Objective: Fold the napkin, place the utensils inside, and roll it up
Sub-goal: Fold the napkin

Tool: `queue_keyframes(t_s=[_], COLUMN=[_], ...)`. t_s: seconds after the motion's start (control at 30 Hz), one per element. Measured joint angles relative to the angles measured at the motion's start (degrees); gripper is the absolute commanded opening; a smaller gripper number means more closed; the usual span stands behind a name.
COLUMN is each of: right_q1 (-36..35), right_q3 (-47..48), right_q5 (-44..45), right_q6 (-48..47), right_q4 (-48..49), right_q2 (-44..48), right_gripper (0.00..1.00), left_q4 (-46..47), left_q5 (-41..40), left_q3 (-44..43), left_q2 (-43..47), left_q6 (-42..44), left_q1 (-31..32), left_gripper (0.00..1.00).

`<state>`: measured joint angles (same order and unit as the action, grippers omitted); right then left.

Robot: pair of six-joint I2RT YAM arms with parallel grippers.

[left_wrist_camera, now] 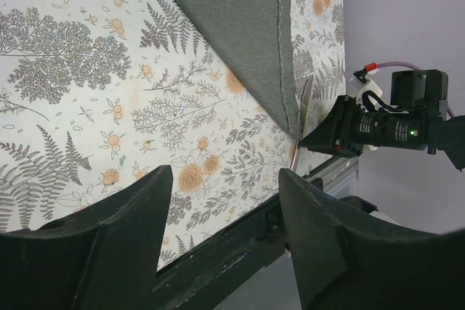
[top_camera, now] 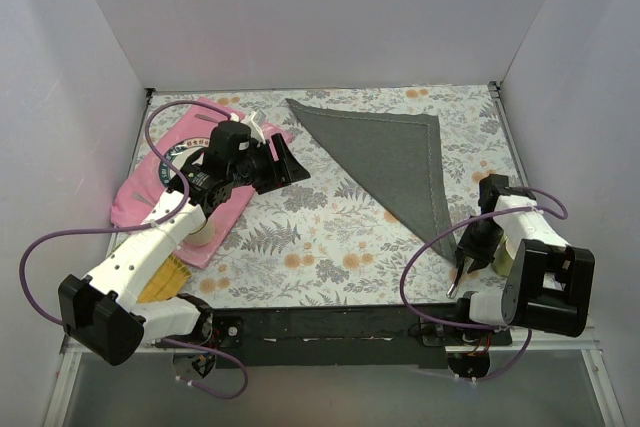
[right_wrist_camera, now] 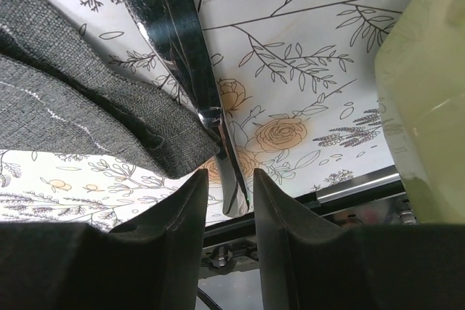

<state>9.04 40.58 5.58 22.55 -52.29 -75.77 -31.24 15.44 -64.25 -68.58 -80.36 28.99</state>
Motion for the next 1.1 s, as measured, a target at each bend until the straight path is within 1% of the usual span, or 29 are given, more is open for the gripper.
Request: queue_keyframes(t_s=[0.33,0.6,0.87,0.93,1.0,1.1], right_q1=[-0.42,-4.37,-4.68,-4.68,-4.68,-4.68], right_q3=[-0.31,-0.85,-0.87,-0.87,-0.87,-0.87], right_q5=[-0.31,-0.07,0.79,1.20,1.64,2.25], right_q6=[-0.02,0.13,0.28,0.46,0.79,1.36], right_q4=[1.31,1.90,1.62,1.25,1.01,0.87], right_q2=[0.46,-2.54,-2.97,-3.13,-3.15,-3.32], right_gripper=[0.36,0.31,0.26,0.27,0.32,0.34], left_q4=[-0.17,-0.94,-1.40,-1.70,-1.84,-1.90], left_q5=[-0.37,-1.46,-1.99,-2.27,-2.56,-2.82], left_q3=[0.00,-0.26,-0.31,-0.42,-0.52,-0.68], left_q2=[0.00,0.02,0.66,0.76,0.81,0.81], left_q6=[0.00,0.00,0.00,0.07,0.11,0.35], left_q1=[0.00,0.00,0.00,0.00,0.00,-0.02], left_gripper=[0.60,0.60,0.61,0.61,0.61,0.61])
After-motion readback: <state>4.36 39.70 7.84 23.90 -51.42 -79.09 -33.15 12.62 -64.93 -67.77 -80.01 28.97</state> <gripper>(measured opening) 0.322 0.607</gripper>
